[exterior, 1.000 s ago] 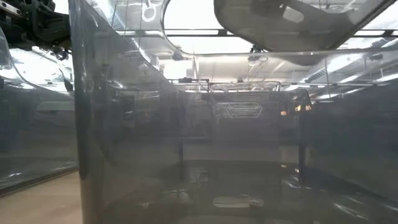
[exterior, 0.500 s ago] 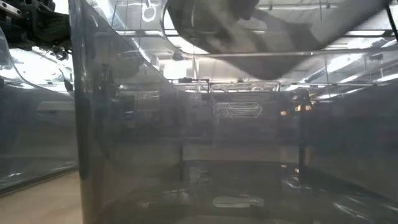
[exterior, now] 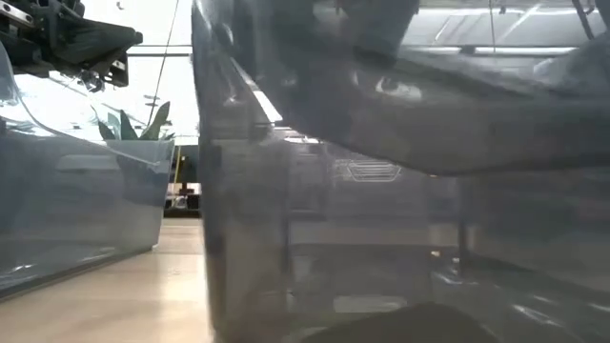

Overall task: Stack baskets by color
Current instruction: Stack the right gray bin on top of the middle gray bin

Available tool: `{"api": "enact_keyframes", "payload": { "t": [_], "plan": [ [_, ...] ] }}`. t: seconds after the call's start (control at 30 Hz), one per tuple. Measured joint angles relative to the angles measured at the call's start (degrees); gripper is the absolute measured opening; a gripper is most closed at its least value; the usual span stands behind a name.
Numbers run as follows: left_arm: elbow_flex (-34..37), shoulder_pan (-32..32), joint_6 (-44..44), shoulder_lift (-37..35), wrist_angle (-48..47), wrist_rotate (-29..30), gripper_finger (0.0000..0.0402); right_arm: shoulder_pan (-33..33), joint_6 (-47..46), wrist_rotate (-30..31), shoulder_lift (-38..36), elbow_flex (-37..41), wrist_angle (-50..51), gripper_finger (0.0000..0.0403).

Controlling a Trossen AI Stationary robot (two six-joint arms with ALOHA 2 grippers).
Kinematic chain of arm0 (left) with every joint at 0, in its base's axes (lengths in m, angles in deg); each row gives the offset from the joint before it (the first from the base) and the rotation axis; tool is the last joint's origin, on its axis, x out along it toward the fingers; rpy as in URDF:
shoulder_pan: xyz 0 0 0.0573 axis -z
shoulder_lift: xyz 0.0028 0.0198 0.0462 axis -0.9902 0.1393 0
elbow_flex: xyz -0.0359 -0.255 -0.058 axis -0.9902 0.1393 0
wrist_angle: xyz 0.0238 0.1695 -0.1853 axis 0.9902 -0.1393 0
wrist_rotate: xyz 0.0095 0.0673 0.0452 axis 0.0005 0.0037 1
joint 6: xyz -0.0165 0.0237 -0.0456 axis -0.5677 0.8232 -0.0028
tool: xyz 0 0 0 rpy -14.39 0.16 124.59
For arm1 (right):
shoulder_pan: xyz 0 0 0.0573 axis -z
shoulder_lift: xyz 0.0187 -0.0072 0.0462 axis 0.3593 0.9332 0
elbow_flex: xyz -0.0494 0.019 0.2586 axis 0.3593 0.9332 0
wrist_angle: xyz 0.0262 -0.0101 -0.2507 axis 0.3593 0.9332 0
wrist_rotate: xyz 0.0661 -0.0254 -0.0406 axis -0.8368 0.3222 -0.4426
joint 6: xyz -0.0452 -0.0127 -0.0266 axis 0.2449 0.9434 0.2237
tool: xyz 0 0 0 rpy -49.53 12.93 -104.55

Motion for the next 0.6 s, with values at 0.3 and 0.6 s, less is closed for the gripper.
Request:
{"api": "enact_keyframes", "payload": {
  "t": [0.3, 0.6],
  "plan": [
    [0.0, 0.0, 0.0, 0.0, 0.03, 0.0, 0.0035, 1.58, 2.17, -0.22, 2.22, 0.48, 1.1, 0.0023],
    [0.0, 0.0, 0.0, 0.0, 0.01, 0.02, 0.0031, 2.35, 6.41, -0.15, 2.34, 0.57, -0.43, 0.0103]
  ]
}}
